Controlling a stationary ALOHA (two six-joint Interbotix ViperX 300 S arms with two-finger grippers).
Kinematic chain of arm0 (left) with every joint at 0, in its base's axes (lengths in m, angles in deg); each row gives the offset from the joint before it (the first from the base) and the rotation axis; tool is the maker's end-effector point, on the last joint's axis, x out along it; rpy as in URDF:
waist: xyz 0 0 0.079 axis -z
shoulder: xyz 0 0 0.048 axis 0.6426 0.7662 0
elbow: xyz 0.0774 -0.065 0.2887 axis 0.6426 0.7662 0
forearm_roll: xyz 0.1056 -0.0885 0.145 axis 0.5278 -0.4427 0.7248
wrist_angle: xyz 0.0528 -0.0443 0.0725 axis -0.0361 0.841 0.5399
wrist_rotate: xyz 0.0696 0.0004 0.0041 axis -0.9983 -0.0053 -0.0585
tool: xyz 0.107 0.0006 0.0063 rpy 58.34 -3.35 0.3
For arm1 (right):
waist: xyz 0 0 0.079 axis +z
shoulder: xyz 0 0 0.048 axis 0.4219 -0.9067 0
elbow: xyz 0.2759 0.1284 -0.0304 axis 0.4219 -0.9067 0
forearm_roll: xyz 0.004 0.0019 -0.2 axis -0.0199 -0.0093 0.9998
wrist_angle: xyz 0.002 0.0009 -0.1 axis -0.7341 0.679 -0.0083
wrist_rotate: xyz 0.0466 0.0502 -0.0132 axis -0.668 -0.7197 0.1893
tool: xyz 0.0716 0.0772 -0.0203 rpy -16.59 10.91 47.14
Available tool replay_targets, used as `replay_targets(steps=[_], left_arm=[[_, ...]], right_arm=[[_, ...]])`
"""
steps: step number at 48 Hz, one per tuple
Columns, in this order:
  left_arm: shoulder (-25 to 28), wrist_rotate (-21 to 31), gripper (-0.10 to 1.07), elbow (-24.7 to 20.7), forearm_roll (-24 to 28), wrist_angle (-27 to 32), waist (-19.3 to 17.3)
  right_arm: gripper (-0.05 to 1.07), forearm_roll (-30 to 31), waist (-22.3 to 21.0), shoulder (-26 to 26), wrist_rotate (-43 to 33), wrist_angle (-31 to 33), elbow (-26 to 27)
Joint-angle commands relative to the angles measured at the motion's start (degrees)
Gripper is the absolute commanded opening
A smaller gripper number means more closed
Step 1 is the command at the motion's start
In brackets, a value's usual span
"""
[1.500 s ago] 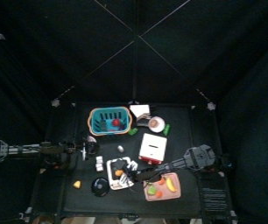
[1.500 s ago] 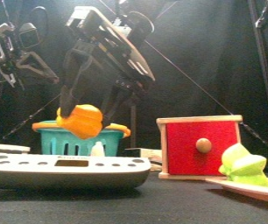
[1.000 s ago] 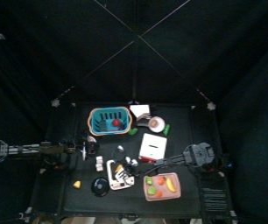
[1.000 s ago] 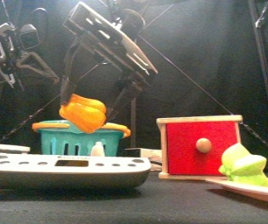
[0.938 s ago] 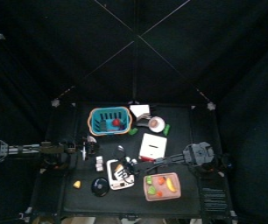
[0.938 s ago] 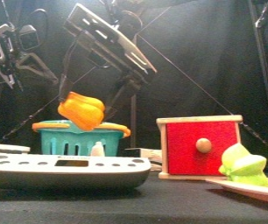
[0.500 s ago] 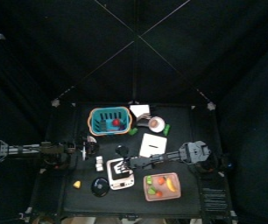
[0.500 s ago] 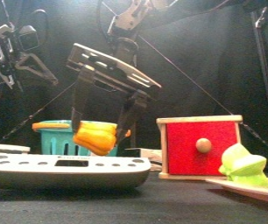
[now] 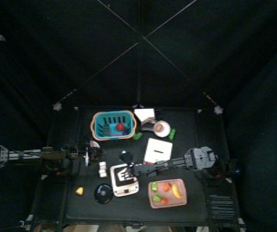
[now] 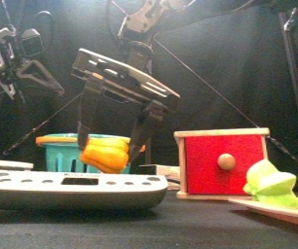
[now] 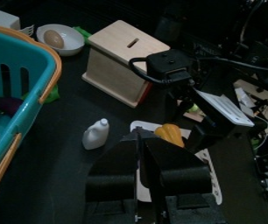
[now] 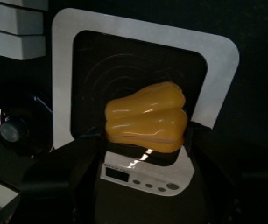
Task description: Reorient squash for cutting
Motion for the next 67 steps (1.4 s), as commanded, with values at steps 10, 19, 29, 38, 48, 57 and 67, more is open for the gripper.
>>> replay_targets(steps=[10, 19, 29, 38, 48, 57, 67], left_arm=[[0.09, -0.09, 0.44, -0.79, 0.09, -0.18, -0.09], [0.09, -0.09, 0.44, -0.79, 0.09, -0.09, -0.09], [0.09, -0.09, 0.44, -0.62, 0.09, -0.18, -0.09], [0.09, -0.09, 0.44, -0.62, 0.09, -0.18, -0.09], [0.09, -0.09, 0.44, -0.62, 0.09, -0.09, -0.09], [0.09, -0.09, 0.44, -0.62, 0.09, -0.18, -0.09], [0.09, -0.09, 0.44, -0.62, 0.09, -0.18, -0.09]], right_arm=[[0.96, 0.18, 0.0, 0.53, 0.09, 0.09, 2.99], [1.01, 0.26, 0.0, 0.53, 0.18, 0.18, 3.08], [1.01, 0.26, 0.0, 0.53, 0.26, 0.88, 3.08], [1.01, 0.09, 0.0, 0.79, 0.44, 1.14, 3.43], [1.01, 0.09, 0.09, 0.79, 0.44, 2.81, 4.57], [1.01, 0.35, 0.62, 0.79, 0.53, 5.98, 5.71], [1.01, 1.93, 1.32, 2.02, 1.14, 9.23, 7.56]])
